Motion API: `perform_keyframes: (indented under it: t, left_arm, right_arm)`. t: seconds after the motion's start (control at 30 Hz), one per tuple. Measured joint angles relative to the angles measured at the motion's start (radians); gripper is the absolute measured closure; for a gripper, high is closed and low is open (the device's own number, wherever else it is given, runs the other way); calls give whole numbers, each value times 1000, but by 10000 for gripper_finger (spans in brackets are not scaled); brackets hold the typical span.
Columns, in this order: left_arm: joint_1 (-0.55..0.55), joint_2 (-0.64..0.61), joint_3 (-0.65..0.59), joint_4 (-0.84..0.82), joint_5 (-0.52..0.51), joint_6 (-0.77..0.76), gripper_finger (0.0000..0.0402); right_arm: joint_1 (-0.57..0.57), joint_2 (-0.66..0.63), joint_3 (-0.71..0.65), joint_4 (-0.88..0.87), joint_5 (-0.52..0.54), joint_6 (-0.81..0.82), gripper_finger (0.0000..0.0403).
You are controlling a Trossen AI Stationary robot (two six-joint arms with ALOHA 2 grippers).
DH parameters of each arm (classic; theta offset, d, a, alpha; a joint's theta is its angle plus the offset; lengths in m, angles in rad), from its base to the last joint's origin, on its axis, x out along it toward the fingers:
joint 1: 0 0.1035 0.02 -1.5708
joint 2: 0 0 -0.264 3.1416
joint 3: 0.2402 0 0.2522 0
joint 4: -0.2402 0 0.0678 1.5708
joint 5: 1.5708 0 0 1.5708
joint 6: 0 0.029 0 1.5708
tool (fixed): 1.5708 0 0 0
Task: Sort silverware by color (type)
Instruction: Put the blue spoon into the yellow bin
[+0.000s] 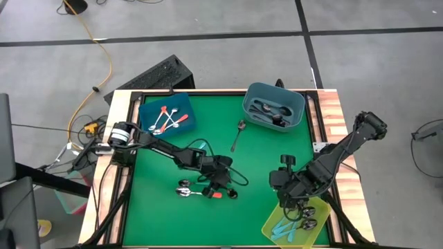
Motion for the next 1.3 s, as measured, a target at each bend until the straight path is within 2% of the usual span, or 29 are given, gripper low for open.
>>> perform_keyframes:
  t: [0.13,0.27,0.43,0.57,0.77,1.0,1.2,1.3]
  left_arm:
    - [0,-1,0,-3,-7,-8,276]
    - [0,-37,-1,-54,-112,-87,276]
    - [0,-68,0,-105,-163,-112,276]
    - [13,-96,-1,-140,-224,-230,276]
    - [64,-163,-1,-154,-232,-332,276]
    - [116,-273,-1,-159,-238,-300,276]
    - [155,-285,-2,-276,-238,-353,276]
    - [160,-287,-45,-295,-240,-377,276]
  right_arm:
    - [0,0,0,4,0,0,255]
    - [0,0,0,7,0,0,255]
    - [0,0,0,7,20,0,255]
    - [0,0,0,7,22,-3,255]
    - [-3,0,0,6,23,-28,255]
    - [-23,0,0,7,23,-34,255]
    - [-23,0,0,7,23,-34,255]
    - [-23,0,0,7,23,-34,255]
